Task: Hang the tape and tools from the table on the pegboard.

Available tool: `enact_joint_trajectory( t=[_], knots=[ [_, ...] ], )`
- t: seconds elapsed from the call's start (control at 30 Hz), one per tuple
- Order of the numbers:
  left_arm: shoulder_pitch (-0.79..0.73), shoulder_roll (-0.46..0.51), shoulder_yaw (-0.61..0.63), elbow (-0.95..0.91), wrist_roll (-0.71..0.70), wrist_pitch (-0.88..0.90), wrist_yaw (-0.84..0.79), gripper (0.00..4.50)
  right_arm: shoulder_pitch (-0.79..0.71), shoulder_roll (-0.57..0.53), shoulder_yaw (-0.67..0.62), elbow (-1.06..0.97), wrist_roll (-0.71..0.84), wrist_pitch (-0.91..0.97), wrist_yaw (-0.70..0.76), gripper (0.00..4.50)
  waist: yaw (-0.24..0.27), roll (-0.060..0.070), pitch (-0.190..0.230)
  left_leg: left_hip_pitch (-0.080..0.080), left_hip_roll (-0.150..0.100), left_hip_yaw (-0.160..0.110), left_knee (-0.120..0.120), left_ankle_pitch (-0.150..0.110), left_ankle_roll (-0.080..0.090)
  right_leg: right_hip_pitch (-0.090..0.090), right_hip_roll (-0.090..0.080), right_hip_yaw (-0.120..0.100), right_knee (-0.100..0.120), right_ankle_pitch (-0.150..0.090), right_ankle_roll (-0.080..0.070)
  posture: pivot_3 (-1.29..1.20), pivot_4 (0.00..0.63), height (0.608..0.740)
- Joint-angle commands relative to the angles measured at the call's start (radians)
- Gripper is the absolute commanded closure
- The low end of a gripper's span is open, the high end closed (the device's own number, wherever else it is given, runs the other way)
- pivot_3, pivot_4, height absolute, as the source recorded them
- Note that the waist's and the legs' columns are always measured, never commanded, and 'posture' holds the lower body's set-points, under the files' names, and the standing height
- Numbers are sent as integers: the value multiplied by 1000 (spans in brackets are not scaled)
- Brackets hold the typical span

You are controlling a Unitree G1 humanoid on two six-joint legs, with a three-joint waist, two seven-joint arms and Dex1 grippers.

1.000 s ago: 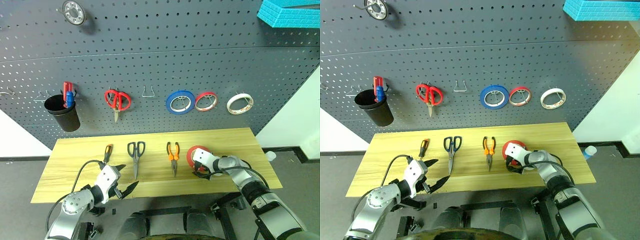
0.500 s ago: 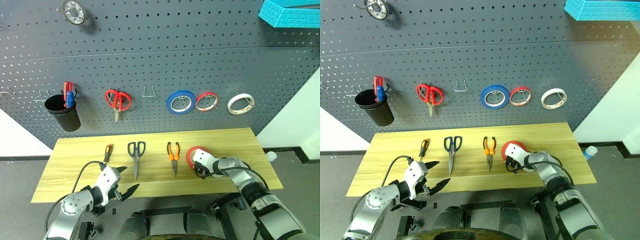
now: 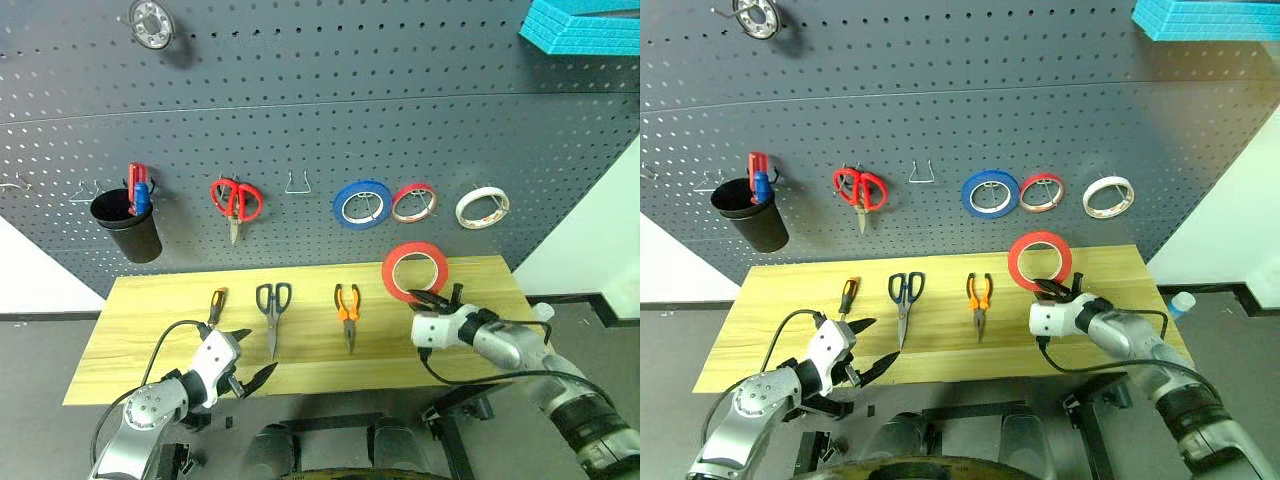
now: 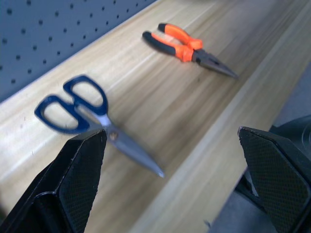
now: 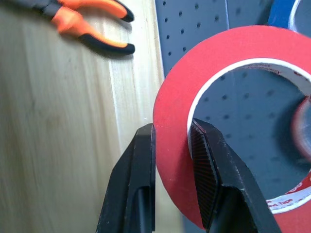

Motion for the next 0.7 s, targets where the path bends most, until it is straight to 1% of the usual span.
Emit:
enact_joint_trajectory(
  t=[0.03,0.17,0.33,0.4,0.53,0.7],
  knots=[
    [-18,6,-2,10,4,-29,-3,0,-39,-8,-44,-38,-75,-33,-162,3828,-5,-1,0,0,0,1,0,0,0,0,0,1,0,0,0,-35,27,738],
    [-49,2,2,29,5,-57,-1,0,-78,-10,-74,-63,-125,-34,-273,3828,-1,-1,0,0,0,2,1,0,0,0,0,2,0,1,-1,-45,21,738],
    [-64,0,-3,21,-4,-94,-12,0,-133,-6,-91,-52,-133,-26,-312,3828,0,-2,-1,0,0,2,0,0,0,0,0,2,-1,1,-1,-41,18,738],
    [-65,0,-8,15,0,-94,-13,0,-166,1,-86,-23,-113,-17,-282,3828,0,-2,-1,0,0,2,0,0,0,0,0,2,-2,1,-1,-41,18,738],
    [-68,-1,-15,7,4,-90,-17,0,-221,41,-67,88,-15,1,-155,3828,-3,-2,-1,0,0,2,0,0,0,1,0,2,-2,1,-2,-36,15,738],
    [-68,3,-16,-4,3,-84,-15,0,-274,89,-59,235,78,-17,-62,3828,-3,-2,-2,1,1,2,0,0,0,2,0,2,-2,1,-1,-24,14,738]
  ],
)
